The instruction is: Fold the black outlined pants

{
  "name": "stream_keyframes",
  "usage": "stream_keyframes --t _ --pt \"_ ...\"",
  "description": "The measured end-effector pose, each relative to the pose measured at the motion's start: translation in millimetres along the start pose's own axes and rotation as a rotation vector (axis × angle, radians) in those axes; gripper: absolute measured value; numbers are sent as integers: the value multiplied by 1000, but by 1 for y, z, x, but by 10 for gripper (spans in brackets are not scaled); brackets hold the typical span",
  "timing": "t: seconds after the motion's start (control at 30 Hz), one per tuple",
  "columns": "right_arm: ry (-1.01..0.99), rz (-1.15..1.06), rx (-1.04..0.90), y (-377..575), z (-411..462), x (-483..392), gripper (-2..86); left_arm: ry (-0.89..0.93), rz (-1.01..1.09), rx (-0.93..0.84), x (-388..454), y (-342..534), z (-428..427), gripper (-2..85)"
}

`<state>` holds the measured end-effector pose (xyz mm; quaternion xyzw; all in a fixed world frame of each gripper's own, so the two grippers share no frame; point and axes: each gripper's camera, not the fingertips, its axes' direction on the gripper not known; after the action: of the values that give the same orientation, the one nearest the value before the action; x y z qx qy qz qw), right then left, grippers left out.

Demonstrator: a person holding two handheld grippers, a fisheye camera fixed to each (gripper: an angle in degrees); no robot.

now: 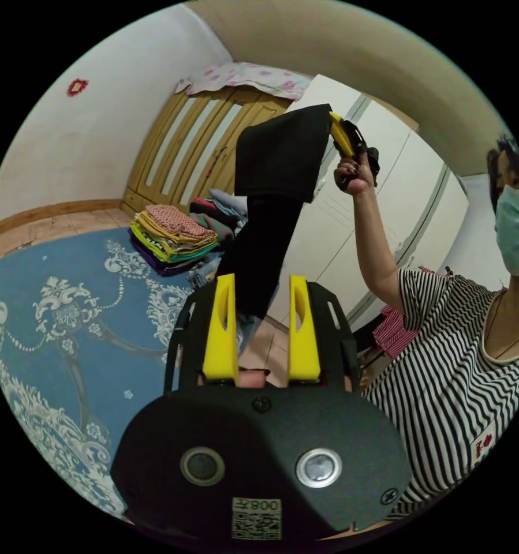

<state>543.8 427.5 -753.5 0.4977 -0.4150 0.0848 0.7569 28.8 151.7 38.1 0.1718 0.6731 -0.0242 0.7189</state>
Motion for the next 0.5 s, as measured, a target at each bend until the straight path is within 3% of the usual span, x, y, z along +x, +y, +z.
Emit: stream_keyframes --t 0.27,0.5 --pt "-221 -58 -64 9 103 -111 18 -238 -93 3 77 46 -145 136" --pt "-356 -73 -146 28 198 -161 18 -378 -233 32 144 80 -267 23"
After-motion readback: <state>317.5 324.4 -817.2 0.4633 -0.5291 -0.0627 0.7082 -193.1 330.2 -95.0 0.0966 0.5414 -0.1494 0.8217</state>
